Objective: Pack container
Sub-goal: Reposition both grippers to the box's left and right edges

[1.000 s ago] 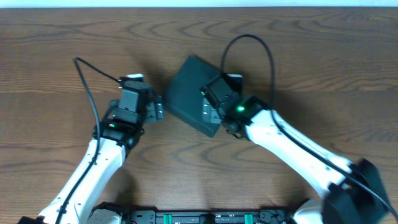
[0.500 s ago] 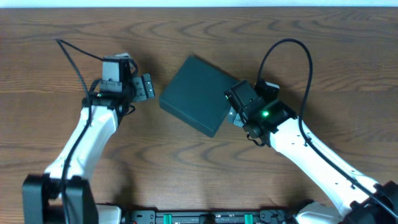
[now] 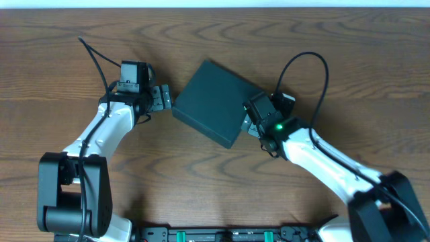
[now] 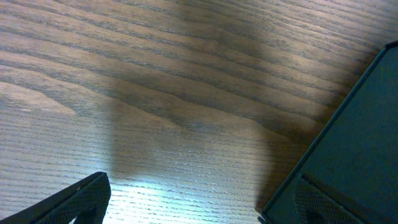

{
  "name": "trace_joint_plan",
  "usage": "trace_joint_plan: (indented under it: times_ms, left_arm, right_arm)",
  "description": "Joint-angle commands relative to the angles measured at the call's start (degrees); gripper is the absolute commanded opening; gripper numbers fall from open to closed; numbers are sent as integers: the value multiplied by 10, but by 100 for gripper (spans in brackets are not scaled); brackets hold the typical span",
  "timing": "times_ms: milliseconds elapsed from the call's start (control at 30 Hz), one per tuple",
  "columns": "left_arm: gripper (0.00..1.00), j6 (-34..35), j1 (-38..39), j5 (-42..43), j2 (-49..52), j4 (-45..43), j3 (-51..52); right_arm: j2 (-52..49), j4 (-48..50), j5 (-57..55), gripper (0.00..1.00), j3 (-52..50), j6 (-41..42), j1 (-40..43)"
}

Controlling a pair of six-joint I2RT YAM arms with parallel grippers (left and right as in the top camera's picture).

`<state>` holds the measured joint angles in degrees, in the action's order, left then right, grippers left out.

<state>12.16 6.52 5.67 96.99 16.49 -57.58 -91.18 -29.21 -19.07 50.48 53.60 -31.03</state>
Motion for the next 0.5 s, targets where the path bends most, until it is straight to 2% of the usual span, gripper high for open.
trace_joint_plan:
  times_ms: [0, 333, 467]
  left_arm:
    - [95, -6, 3, 5, 7, 5, -14]
    - [95, 5, 45, 19, 8, 76, -14]
    - [95, 49, 57, 19, 7, 104, -14]
  right_arm:
    - [-36, 16, -4, 99, -5, 8, 14]
    - [-49, 97, -4, 99, -4, -23, 34]
    - [-50, 111, -4, 99, -4, -39, 37]
